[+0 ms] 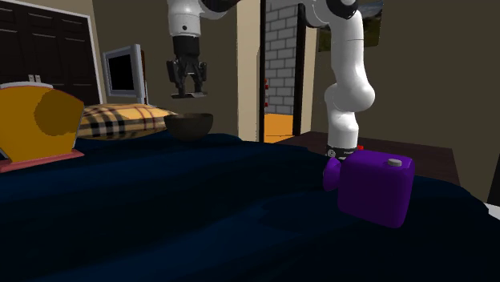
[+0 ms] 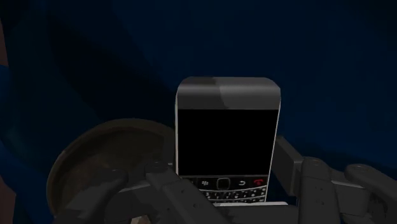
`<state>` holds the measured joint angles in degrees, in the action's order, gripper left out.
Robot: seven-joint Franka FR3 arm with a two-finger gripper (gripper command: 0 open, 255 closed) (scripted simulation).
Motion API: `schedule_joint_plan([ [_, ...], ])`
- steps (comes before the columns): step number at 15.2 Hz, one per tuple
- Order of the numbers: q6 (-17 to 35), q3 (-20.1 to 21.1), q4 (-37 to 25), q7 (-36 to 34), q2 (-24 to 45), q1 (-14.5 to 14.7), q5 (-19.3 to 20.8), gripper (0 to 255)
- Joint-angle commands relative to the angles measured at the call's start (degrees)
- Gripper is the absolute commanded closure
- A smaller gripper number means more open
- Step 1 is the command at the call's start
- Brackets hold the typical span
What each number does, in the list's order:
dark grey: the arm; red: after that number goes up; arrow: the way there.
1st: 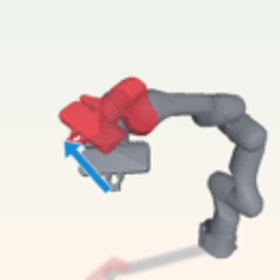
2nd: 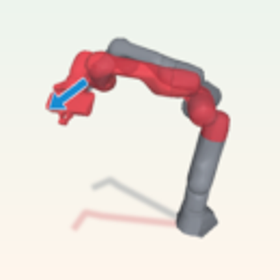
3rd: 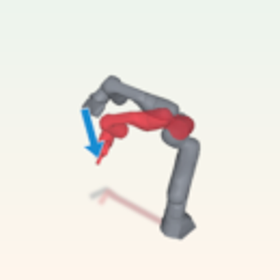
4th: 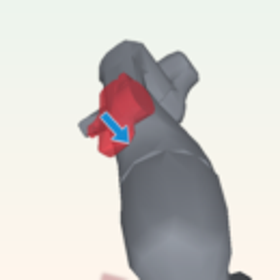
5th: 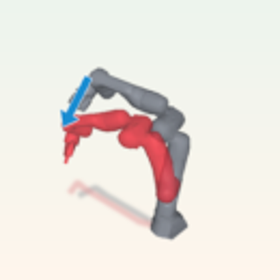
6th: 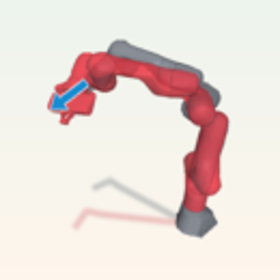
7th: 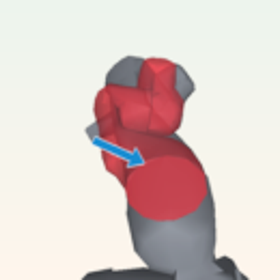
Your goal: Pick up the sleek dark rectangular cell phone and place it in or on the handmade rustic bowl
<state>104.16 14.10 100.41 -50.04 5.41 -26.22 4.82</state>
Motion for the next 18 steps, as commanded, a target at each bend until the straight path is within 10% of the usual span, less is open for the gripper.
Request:
schedule_joint_plan([
  [1, -0.07, -1.07, -0.24, 2.49, 0.01, -1.31, -0.05, 255],
  [18, 5.71, -5.85, 1.69, 12.55, 3.19, -7.12, 0.3, 255],
])
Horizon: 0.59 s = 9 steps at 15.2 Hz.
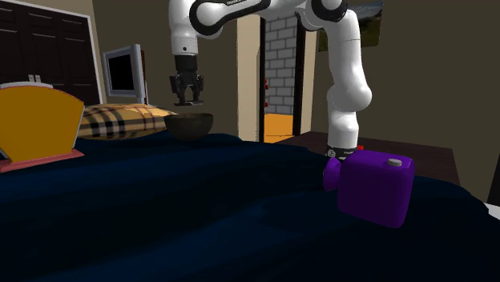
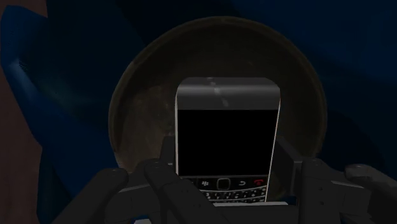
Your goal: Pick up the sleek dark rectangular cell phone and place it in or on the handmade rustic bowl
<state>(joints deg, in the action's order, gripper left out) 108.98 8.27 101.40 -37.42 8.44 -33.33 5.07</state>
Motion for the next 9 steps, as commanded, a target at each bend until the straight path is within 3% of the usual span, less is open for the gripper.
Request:
schedule_joint_plan([
  [1, 1.61, -0.02, 1.27, -0.13, 0.31, -0.01, 0.1, 255],
  [9, 5.47, -0.08, 4.16, -0.5, 1.31, -0.01, 0.39, 255],
])
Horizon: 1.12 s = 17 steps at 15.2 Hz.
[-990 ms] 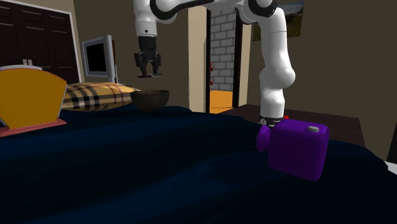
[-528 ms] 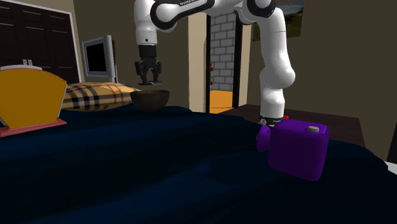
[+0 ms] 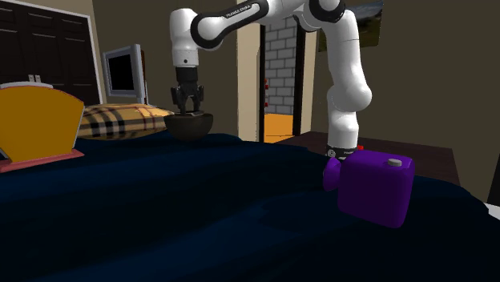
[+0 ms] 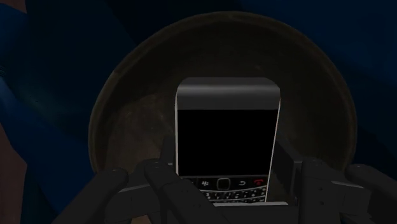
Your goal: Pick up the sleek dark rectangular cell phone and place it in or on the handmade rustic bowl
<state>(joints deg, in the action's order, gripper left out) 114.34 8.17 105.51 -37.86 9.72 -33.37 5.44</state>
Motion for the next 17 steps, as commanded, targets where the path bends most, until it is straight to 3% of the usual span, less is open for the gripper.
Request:
schedule_joint_plan([
  [1, 0.11, 0.02, 0.06, -0.06, 0.03, 0.03, 0.02, 255],
  [5, 0.11, 0.02, 0.06, -0.06, 0.03, 0.03, 0.02, 255],
  [6, 0.11, 0.02, 0.05, -0.06, 0.03, 0.03, 0.02, 0],
  [11, 0.11, 0.02, 0.05, -0.06, 0.03, 0.03, 0.02, 0],
  [15, -6.78, 0.24, -5.44, 0.24, -1.39, 0.23, -0.42, 0],
  [17, -6.78, 0.24, -5.43, 0.24, -1.4, 0.23, -0.42, 0],
])
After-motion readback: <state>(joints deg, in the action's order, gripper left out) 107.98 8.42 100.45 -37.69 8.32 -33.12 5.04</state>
